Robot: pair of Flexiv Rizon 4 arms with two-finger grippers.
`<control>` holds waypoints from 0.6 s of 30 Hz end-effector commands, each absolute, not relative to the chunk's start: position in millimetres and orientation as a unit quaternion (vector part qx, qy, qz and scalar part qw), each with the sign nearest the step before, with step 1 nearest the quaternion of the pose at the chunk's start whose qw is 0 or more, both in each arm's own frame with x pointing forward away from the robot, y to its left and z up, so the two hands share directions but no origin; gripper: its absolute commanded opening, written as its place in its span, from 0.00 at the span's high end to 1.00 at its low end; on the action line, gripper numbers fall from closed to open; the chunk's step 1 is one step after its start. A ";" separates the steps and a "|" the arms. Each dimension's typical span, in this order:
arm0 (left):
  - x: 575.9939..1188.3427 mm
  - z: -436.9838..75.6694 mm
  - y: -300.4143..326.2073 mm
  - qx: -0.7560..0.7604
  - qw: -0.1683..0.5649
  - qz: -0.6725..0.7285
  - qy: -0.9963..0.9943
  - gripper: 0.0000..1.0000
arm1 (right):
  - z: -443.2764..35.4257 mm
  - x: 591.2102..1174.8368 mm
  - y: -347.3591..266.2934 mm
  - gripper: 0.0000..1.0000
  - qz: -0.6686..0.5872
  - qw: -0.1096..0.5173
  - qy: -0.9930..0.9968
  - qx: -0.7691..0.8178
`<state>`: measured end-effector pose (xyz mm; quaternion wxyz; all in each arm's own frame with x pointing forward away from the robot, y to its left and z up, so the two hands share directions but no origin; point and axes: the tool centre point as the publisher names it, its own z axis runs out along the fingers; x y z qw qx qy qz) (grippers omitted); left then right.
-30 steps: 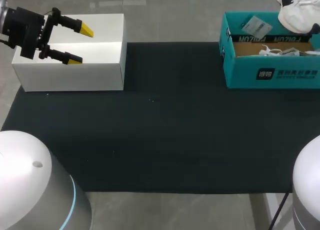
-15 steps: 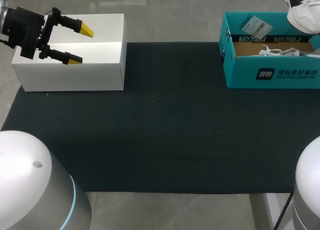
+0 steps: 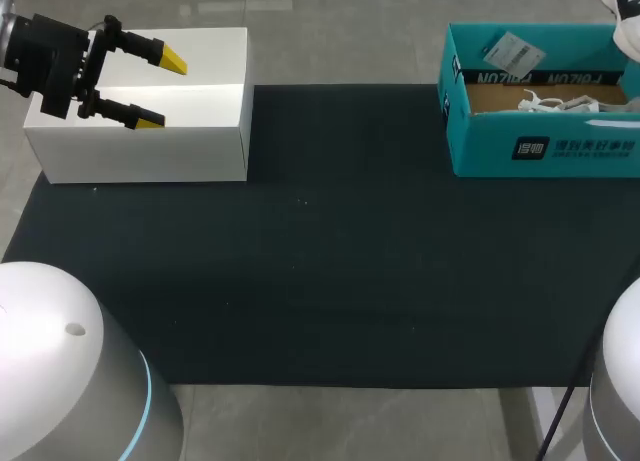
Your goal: Take the shoe out of the shoebox, open the shoe tongue, remove and reinsert the insole, then place the shoe into the shoebox
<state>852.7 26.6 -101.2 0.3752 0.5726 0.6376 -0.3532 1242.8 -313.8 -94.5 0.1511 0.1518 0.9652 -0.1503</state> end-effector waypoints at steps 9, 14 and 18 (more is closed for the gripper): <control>854.1 -100.8 26.5 0.574 0.373 -0.353 0.638 0.00 | -99.3 1285.6 -354.5 1.00 -0.117 0.107 0.947 0.281; 854.1 -100.8 26.5 0.574 0.373 -0.353 0.638 0.00 | -92.9 1281.7 -364.0 1.00 -0.083 0.102 0.902 0.411; 854.1 -100.8 26.5 0.574 0.373 -0.353 0.638 0.00 | -92.4 1280.0 -360.1 1.00 -0.103 0.069 0.850 0.512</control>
